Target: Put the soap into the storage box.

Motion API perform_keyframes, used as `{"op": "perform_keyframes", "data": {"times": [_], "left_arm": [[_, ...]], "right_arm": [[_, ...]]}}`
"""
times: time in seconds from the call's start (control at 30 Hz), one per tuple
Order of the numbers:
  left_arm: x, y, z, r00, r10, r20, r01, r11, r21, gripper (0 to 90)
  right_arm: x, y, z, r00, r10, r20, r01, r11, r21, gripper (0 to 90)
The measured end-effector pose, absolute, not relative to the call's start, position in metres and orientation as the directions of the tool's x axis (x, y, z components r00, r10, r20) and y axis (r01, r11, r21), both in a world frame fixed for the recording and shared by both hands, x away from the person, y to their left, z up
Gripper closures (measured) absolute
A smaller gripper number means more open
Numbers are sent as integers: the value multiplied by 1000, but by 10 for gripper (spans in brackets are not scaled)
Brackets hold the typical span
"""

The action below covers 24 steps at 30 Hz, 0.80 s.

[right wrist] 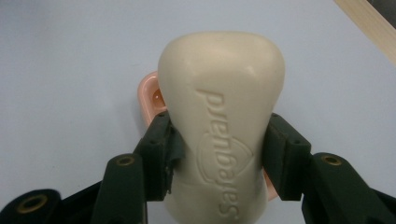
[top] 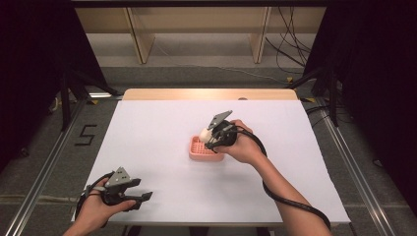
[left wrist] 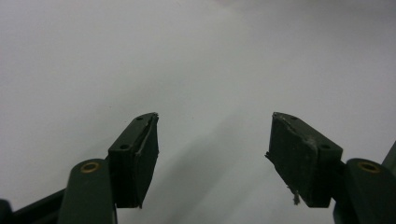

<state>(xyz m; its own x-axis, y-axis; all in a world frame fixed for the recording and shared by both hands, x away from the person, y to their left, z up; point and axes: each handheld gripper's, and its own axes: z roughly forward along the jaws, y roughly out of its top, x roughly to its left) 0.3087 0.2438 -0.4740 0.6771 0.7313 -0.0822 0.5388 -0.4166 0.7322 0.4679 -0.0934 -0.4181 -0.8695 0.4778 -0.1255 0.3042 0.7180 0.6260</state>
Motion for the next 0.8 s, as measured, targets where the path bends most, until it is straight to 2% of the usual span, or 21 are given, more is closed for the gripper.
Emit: {"op": "perform_keyframes", "data": {"times": [0.27, 0.8], "left_arm": [[309, 244, -474, 678, 730, -85, 539, -415, 733, 327], [309, 243, -474, 676, 732, -83, 539, -415, 733, 327]], "right_arm": [[471, -92, -422, -871, 471, -142, 288, 722, 629, 506], [475, -89, -425, -872, 477, -111, 316, 721, 617, 506]]}}
